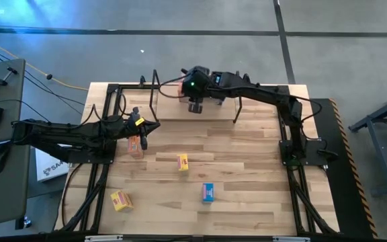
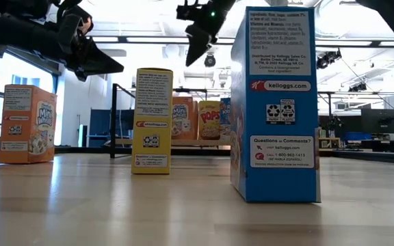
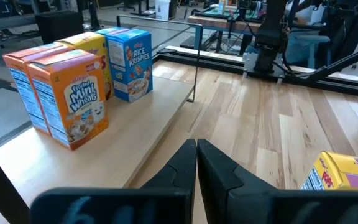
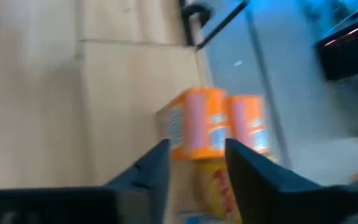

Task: Stack cereal on shelf
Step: Put the right orange cereal box aligned with the other orange cereal box on the shelf

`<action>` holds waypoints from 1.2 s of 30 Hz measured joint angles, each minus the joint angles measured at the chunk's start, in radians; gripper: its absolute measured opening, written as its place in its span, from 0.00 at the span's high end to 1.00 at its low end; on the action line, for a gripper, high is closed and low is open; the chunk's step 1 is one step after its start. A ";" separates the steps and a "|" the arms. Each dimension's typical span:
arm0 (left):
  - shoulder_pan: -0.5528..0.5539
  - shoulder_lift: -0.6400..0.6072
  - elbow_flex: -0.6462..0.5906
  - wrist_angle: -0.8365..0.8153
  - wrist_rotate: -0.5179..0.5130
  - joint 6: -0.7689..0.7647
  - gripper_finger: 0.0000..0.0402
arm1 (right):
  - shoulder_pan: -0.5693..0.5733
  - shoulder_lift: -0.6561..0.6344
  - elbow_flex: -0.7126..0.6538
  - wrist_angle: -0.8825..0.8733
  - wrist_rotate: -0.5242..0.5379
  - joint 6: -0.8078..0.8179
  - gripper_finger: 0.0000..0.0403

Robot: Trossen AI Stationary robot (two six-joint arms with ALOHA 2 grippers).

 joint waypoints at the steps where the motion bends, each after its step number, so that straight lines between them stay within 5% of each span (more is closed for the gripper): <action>1: 0.000 0.000 0.000 -0.001 0.000 0.000 0.98 | 0.007 0.000 -0.007 -0.013 -0.020 0.028 0.77; 5: 0.000 0.000 0.000 -0.003 0.001 0.000 0.98 | 0.034 0.000 -0.095 0.015 -0.123 0.115 0.97; 17: 0.000 0.000 0.000 -0.005 0.016 -0.006 0.98 | -0.017 0.003 -0.493 0.594 0.052 0.146 0.99; 36: 0.000 0.000 0.000 -0.003 0.015 0.000 0.98 | -0.057 0.003 -0.503 0.628 0.063 0.169 1.00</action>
